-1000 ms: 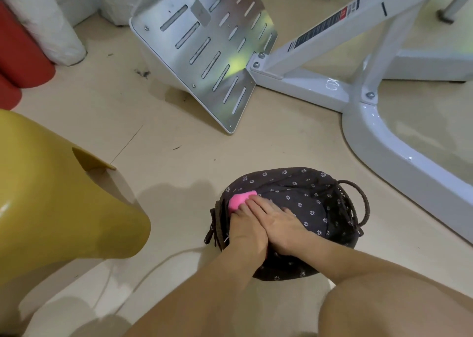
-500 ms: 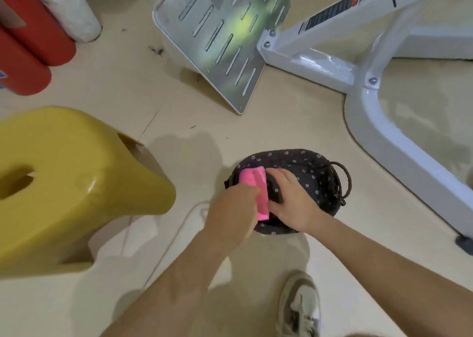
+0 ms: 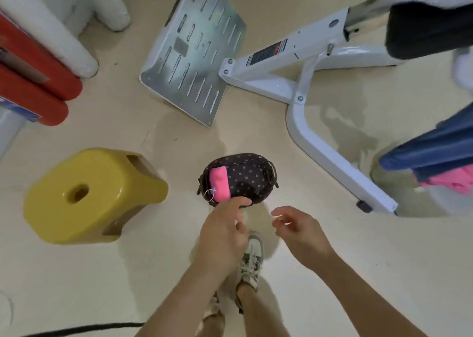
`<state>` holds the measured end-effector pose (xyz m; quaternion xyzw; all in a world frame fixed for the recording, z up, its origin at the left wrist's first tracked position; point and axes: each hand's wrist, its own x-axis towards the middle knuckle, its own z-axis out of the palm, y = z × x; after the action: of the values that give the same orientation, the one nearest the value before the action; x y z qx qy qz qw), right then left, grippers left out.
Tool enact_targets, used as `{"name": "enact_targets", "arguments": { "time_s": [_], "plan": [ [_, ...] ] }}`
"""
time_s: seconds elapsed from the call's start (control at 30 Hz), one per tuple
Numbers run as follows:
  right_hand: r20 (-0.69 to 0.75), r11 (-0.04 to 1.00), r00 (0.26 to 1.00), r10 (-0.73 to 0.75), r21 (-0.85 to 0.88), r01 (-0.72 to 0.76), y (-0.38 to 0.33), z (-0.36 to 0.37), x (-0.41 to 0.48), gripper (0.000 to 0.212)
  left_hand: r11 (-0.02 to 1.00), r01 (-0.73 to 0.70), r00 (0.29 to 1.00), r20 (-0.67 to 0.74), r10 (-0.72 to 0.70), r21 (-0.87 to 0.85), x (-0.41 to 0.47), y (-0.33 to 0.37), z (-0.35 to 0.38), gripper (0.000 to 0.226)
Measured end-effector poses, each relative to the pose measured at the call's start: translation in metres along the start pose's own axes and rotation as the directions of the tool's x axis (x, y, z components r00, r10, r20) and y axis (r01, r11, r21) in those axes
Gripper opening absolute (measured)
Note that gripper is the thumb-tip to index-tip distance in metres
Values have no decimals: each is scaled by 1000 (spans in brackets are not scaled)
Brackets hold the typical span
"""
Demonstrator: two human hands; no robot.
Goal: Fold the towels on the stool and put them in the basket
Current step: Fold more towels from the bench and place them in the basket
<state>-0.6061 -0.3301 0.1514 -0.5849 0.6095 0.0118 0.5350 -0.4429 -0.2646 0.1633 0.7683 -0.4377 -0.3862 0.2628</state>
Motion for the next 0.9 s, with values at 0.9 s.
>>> {"name": "enact_targets", "arguments": {
  "time_s": [0.9],
  "plan": [
    [-79,385,939,334,921,-59,258,-418,-59,46,951,-131,910,415,3,280,-5,337,391,49]
  ]
}}
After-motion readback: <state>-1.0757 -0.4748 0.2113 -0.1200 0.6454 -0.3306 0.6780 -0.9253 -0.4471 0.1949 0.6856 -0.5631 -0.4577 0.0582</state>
